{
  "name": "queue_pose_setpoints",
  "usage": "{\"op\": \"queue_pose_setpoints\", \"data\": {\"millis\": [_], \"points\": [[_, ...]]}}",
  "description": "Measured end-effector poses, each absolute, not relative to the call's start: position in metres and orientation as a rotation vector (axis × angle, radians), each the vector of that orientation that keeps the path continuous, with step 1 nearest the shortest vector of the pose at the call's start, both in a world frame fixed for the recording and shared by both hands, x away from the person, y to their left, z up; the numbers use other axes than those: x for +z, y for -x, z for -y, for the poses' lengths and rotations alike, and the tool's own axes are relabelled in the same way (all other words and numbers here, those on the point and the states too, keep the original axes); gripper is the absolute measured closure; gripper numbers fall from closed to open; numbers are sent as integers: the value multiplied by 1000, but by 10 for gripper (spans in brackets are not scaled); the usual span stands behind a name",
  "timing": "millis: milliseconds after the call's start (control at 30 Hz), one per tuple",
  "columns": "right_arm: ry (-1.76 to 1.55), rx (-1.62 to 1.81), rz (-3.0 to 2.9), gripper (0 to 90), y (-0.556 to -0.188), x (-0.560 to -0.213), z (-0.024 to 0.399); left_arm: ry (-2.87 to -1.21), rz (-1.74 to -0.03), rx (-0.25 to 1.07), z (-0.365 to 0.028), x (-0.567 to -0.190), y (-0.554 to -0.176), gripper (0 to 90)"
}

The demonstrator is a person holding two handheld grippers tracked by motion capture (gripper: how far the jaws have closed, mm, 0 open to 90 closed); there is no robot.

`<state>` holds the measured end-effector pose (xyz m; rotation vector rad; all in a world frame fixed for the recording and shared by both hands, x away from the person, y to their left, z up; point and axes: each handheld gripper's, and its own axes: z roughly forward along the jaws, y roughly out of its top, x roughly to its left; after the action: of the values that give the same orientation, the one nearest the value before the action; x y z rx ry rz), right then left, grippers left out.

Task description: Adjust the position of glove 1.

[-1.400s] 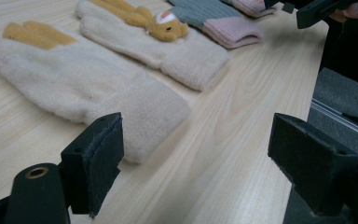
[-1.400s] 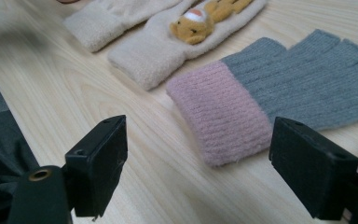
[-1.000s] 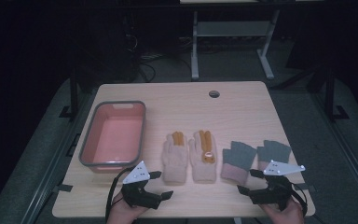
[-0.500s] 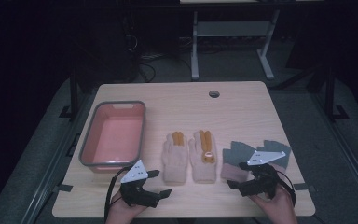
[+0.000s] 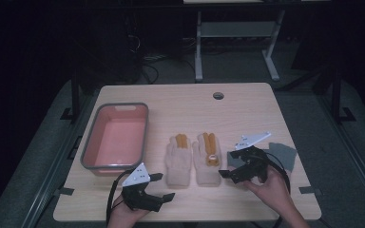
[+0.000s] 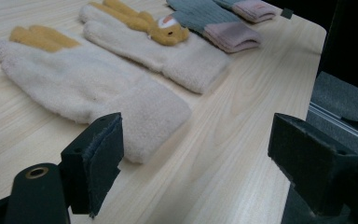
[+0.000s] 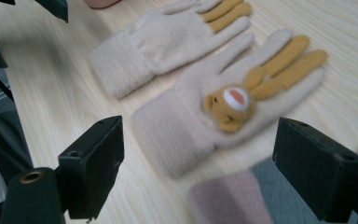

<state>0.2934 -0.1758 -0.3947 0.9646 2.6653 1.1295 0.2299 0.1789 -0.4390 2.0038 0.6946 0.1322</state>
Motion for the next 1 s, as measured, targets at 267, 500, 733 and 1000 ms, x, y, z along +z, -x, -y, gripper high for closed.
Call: {"op": "queue_pose_setpoints", "data": {"millis": [267, 500, 733, 1000], "points": [[-923, 1079, -2699, 163, -312, -396, 158, -1995, -698, 136, -182, -438, -230, 181], [-936, 1045, -2728, 169, -332, -397, 144, -1998, -700, 132, -181, -438, -231, 181], [-912, 988, -2767, 212, -342, -409, 133, -1992, -704, 131, -181, -439, -231, 181], [-910, 904, -2782, 341, -350, -426, 122, -1990, -704, 135, -182, -438, -231, 181]]}}
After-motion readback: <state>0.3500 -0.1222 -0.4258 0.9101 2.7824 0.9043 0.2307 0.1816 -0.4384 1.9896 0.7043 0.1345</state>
